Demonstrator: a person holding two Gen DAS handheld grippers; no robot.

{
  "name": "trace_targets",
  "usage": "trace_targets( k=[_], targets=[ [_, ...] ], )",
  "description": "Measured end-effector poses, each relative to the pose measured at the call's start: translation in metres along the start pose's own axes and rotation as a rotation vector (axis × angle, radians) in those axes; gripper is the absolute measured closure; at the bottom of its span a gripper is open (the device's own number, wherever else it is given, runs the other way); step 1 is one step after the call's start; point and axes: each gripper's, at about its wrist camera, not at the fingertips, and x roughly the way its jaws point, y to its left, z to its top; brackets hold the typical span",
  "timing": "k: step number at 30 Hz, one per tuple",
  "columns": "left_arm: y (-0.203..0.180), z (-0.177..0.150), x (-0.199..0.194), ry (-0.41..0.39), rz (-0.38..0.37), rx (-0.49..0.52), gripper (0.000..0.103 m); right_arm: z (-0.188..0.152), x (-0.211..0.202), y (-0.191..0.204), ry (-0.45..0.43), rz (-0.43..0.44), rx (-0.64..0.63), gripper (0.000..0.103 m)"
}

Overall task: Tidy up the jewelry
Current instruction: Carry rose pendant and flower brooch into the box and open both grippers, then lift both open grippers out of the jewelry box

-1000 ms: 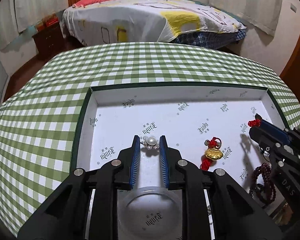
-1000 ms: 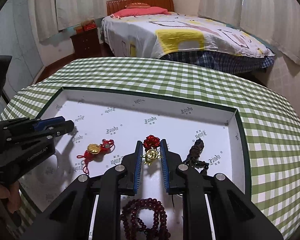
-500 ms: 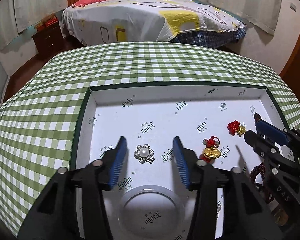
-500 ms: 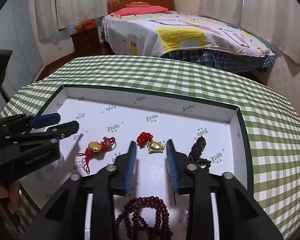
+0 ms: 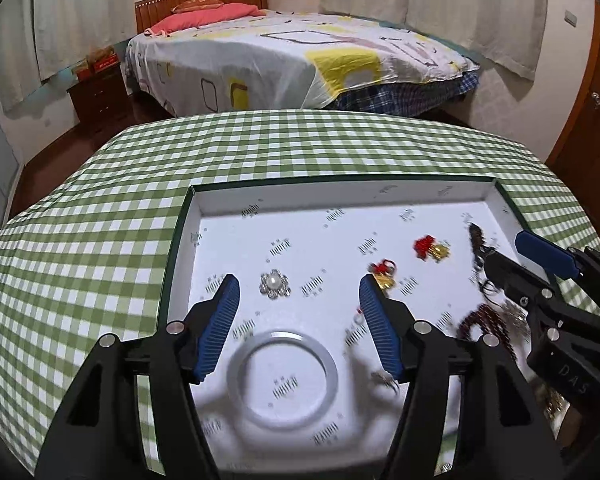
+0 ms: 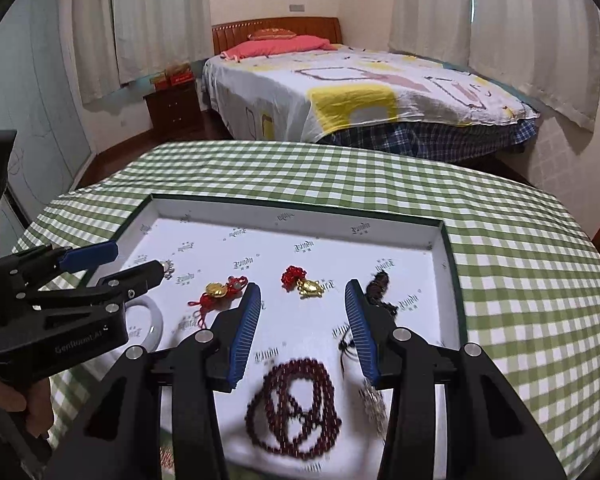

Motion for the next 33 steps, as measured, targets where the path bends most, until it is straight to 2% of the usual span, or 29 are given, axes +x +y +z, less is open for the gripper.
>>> trace_targets(
  k=[10,20,33],
  targets=[
    [-0.011,-0.029,-0.038,-0.027,0.002,0.006,0.039,-0.031,-0.038,-0.004,-0.004,-0.01,0.022,0.059],
    [-0.009,-0.07,-0.066,-0.007,0.0,-0.014,0.039,-0.069,-0.058,-0.003,0.033,-0.017,0.022,0.059],
    [0.023,-0.114,-0.082,0.045,0.047,-0.064,0.039,-0.095,-0.061,0.009,0.072,-0.011,-0.014,0.059]
  ],
)
